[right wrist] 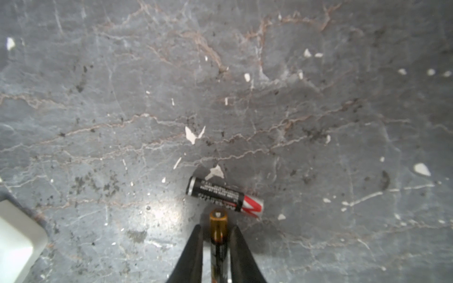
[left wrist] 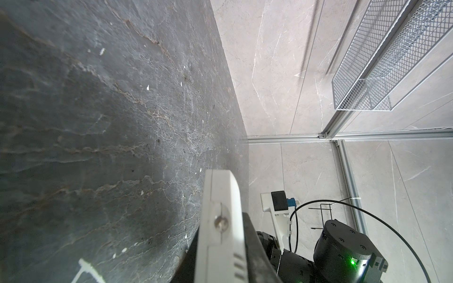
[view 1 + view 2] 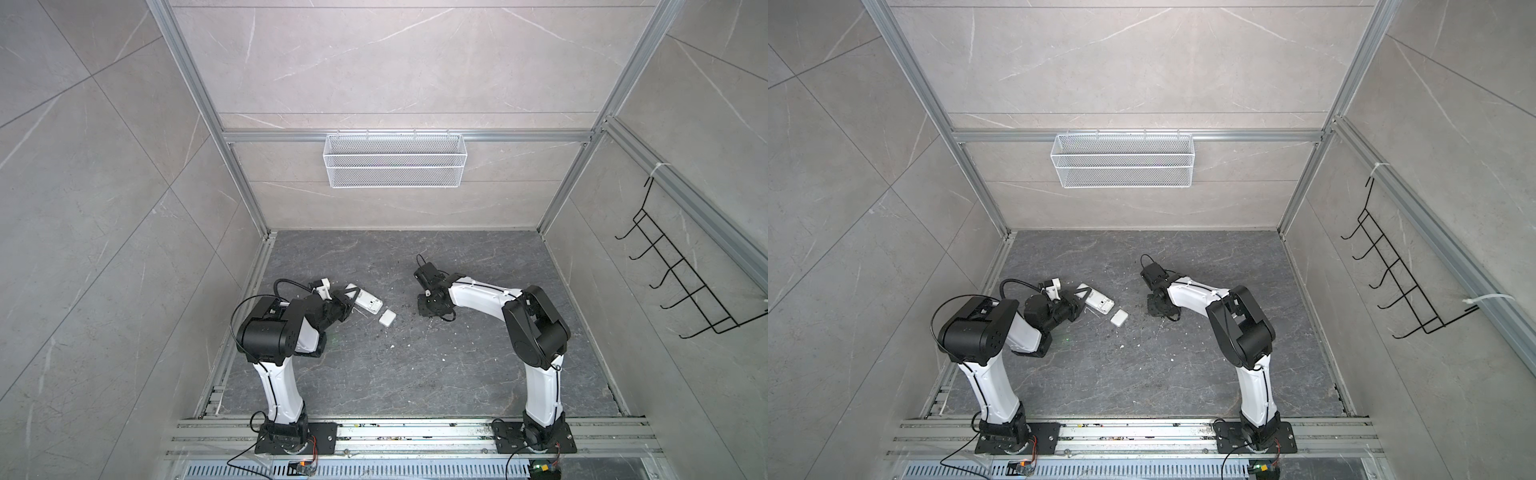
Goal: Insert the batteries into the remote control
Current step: 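Grasp the gold-topped battery upright with the right gripper, then carry the battery to the remote held by the left gripper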
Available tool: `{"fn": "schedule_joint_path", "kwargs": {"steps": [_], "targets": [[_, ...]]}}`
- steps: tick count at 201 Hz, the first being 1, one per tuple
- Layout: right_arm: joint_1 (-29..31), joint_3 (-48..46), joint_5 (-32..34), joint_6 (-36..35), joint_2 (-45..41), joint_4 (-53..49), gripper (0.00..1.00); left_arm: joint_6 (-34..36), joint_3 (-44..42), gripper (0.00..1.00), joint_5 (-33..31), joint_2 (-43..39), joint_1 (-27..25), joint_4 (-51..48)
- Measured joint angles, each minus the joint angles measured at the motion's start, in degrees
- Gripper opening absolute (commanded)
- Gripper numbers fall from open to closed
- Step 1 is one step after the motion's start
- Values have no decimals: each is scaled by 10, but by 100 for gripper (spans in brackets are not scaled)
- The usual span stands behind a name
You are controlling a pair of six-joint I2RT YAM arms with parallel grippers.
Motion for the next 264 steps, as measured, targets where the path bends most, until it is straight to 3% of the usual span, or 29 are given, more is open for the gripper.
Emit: {"fn": "schedule_joint_path", "kwargs": {"steps": [20, 47, 119, 183, 264], "targets": [[3, -2, 7, 0, 0, 2, 23, 0, 0, 0, 0, 0, 0, 0], [4, -3, 17, 3, 0, 1, 12, 0, 0, 0, 0, 0, 0, 0], [7, -50, 26, 49, -49, 5, 8, -13, 1, 0, -13, -10, -17, -1], [49, -94, 69, 153, -265, 47, 8, -71, 11, 0, -124, -51, -103, 2], [93, -49, 97, 206, -277, 70, 8, -160, 55, 0, -259, -51, -179, 3]]}}
